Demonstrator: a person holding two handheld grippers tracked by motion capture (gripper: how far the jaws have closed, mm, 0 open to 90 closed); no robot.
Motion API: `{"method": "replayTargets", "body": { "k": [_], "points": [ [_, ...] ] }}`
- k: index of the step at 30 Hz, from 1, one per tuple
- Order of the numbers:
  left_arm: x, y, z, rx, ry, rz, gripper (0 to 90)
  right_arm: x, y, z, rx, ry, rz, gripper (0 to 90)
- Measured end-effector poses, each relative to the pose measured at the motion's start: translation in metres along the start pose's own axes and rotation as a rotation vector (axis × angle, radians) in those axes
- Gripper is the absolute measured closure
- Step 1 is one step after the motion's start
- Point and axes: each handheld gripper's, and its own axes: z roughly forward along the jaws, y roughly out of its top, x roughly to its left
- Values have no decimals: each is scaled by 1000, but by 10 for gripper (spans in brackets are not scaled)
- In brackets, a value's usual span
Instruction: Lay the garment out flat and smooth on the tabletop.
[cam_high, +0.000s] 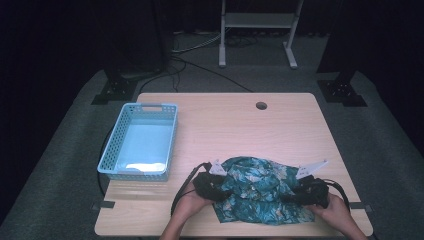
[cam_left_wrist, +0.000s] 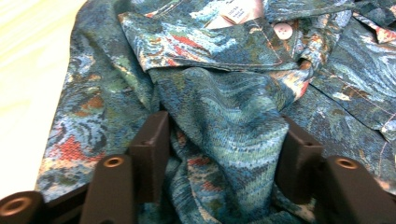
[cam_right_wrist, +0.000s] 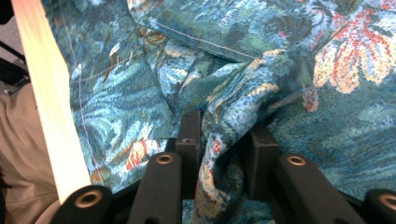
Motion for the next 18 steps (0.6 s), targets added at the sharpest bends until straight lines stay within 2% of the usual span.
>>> {"method": "replayTargets", "body": {
  "k": [4,7,11,14,18],
  "points": [
    [-3,-6,-6,10,-21,13,559,7,-3,1,-7,24,-8,744],
    [-7,-9,-9,21,-21,30,586,13,-5,3,-5,33,-20,752],
    [-15,-13,-17,28,-14,77,714,27,-7,5,15,54,-53,761],
    [-19,-12,-20,30,-9,94,750,34,-6,5,35,48,-73,764],
    [-21,-9,-27,23,-5,103,767,38,-3,-1,13,65,-73,779]
  ]
}}
